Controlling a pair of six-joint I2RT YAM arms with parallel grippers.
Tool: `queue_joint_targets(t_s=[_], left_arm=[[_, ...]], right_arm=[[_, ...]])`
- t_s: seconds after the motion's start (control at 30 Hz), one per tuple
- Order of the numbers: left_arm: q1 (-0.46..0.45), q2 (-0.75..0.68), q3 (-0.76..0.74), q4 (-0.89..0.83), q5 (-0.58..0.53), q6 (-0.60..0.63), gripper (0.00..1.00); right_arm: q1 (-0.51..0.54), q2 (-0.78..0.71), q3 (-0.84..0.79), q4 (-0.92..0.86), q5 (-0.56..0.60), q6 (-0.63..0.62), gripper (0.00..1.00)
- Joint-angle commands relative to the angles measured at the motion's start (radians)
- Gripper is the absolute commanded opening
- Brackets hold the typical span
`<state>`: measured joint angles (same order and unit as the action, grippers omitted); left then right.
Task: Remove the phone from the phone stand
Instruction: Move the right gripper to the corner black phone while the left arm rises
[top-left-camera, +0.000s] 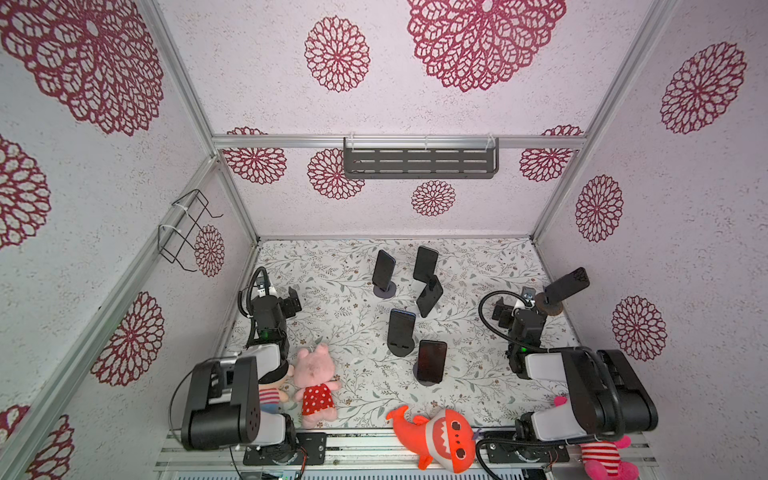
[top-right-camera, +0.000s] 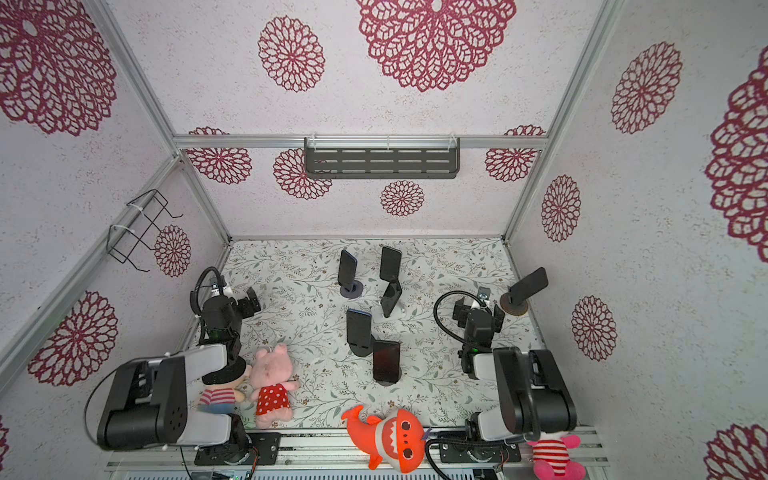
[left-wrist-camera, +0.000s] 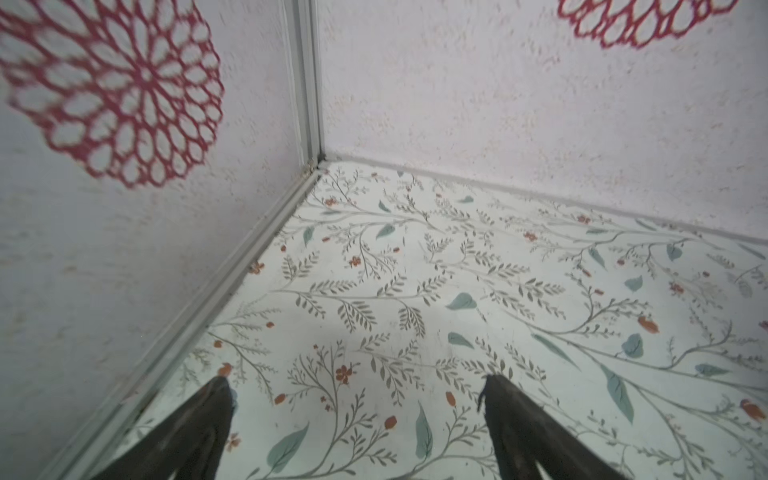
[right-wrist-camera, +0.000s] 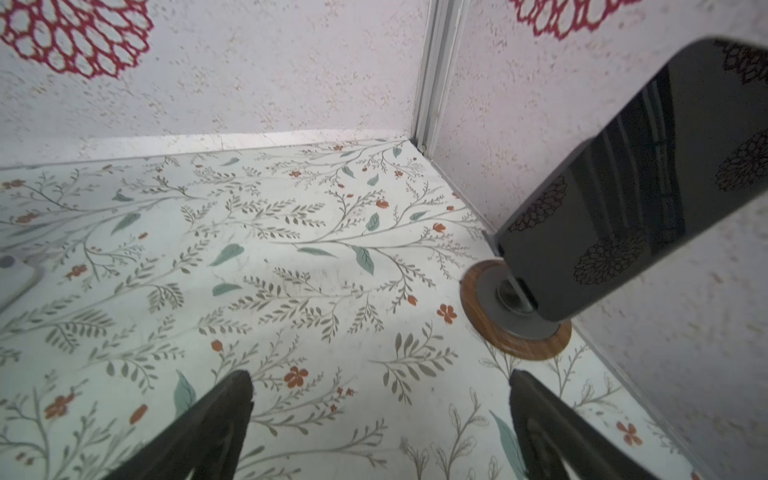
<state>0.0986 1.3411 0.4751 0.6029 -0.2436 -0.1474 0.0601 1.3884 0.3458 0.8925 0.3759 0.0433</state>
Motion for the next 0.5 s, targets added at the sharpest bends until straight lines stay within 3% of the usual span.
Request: queue_joint_targets(t_s=[0.0,0.13,0.23,0.4,0.47], left_arm=[[-0.051,-0.138,0.098,-0.186,-0.079,-0.015,0.97],[-0.120,-0.168,0.311,-0.505,-0.137,-0.056,0.97],[-0.158,-0.138,0.508,-0.764,-0.109,-0.089,0.97],[-0.195,-0.040,0.820,-1.095,0.115,-0.096,0.97],[-0.199,0.013,0.920,-1.179,0.214,-0.066,0.97]], right_arm=[[0.003,-0.161,0.131,-0.327,-0.012,0.002,0.99],[0.003,-0.243,0.394,-0.833,-0.022,0.063,0.99],[0.001,-0.257,0.584,-1.130,-0.030,0.148,0.99],[-0.060,-0.198,0.875,-1.515,-0.092,0.210,0.98],[-0.081,-0.173,0.948,-1.572,-0.107,0.191,0.98]])
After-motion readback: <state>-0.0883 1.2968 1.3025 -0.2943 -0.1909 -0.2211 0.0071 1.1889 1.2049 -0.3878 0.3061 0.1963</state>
